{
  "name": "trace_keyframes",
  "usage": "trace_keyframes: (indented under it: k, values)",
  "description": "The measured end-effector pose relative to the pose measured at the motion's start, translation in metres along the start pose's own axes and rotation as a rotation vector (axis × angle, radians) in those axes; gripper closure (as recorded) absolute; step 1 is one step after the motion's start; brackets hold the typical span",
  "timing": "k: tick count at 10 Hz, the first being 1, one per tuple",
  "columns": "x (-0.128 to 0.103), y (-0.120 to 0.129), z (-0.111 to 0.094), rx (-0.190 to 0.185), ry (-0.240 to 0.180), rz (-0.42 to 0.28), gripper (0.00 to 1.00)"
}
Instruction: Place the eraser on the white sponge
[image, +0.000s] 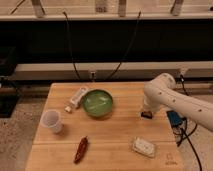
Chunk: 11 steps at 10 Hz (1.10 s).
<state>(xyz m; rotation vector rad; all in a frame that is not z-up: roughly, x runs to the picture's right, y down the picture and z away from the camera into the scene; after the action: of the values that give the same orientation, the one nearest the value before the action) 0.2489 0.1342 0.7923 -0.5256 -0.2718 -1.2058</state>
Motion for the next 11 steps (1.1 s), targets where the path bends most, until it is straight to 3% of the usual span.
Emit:
trace_keyframes:
  k: [1,3,6,8,11]
  values:
    - [-0.001,-0.001,0.0,0.003,-0.004,-0.008,0.86]
    - [-0.011,0.004,-0.001,0.001,-0.009,-0.033,0.92]
    - [-0.012,0.006,-0.003,0.002,-0.005,-0.068,0.88]
    - [-0.026,0.007,-0.003,-0.002,-0.012,-0.09,0.99]
    - [-0.039,0.005,-0.004,-0.002,-0.012,-0.127,1.0]
